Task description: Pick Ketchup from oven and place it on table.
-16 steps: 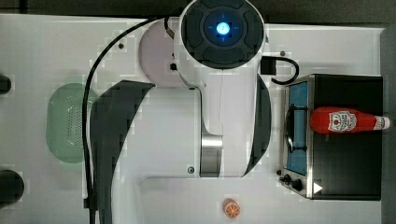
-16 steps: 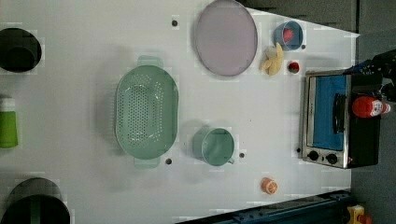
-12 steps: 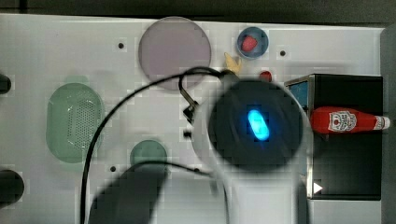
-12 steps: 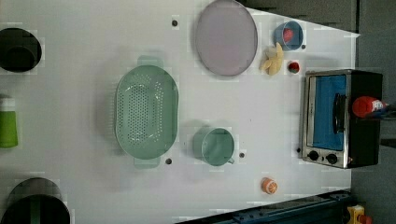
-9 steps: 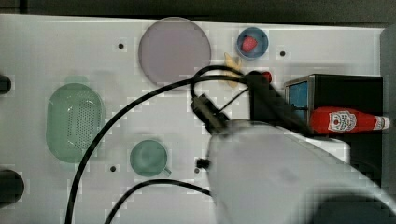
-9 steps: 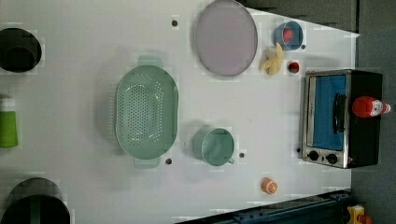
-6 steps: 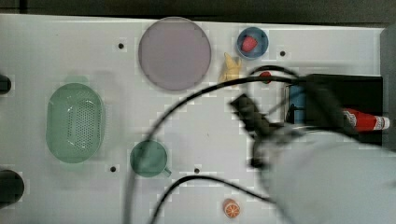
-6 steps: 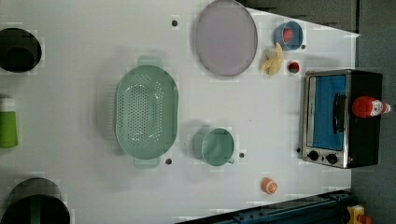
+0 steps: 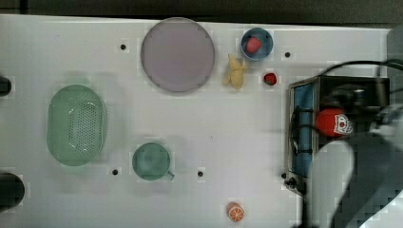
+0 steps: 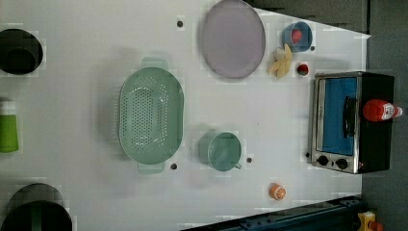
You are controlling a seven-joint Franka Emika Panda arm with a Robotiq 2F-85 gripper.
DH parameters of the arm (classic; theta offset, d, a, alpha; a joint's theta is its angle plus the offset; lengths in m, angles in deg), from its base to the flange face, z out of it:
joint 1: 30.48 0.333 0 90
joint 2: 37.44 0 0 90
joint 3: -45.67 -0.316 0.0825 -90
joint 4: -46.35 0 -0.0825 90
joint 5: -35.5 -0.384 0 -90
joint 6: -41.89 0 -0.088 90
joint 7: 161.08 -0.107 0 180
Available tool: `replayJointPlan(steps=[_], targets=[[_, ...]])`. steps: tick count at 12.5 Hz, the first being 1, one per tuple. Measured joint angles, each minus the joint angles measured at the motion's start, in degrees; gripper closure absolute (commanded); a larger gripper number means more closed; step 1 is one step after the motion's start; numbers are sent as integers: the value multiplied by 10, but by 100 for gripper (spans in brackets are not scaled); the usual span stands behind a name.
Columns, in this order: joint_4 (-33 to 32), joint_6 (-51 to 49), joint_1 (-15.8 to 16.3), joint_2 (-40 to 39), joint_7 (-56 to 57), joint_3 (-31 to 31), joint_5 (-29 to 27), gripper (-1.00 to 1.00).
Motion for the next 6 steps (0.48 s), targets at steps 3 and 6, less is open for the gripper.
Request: replayJointPlan(steps=[3,6], targets=[[0,44,-13,-51,0,54,15,-100],[36,45,-28,-107,0,72,-15,-100]])
